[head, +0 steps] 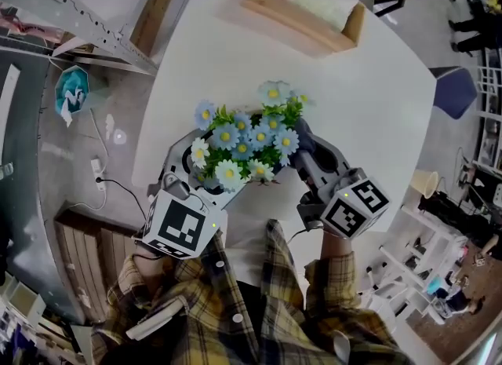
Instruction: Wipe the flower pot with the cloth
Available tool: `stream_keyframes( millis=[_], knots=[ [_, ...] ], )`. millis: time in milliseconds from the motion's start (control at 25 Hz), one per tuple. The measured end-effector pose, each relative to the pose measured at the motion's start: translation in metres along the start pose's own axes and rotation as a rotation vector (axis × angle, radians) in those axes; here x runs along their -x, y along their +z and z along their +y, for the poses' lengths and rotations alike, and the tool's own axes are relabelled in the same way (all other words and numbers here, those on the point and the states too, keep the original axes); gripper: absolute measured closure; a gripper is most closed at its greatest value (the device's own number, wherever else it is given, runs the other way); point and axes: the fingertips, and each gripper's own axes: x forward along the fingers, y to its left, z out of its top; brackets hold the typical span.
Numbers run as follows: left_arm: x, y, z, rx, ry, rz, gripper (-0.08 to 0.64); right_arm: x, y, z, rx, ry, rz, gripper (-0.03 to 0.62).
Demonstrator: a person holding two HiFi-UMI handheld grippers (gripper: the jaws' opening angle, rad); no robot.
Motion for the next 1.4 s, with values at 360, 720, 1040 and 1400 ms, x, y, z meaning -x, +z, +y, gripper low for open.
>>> stream_keyframes(
  millis=[360,720,1040,1400],
  knots=[
    [0.0,-0.001,-0.001,-0.037,-0.043,0.037,0.164,-0.003,-0.001,-0.004,-0.038,0.01,-0.006,0.569],
    [-0.003,-0.002,-0.003,-0.107,-0.161,0.093,0.166,-0.014,0.004,-0.013,-0.018,0.047,0.029,0.569],
    [-0.012,0.004,-0.006,-0.214,-0.342,0.155,0.167,-0.025,0.012,-0.024,-0.006,0.168,0.127,0.569],
    [-0.028,0.013,-0.014,-0.348,-0.598,0.163,0.166,-0.035,0.016,-0.027,0.091,0.449,0.282,0.569]
  ],
)
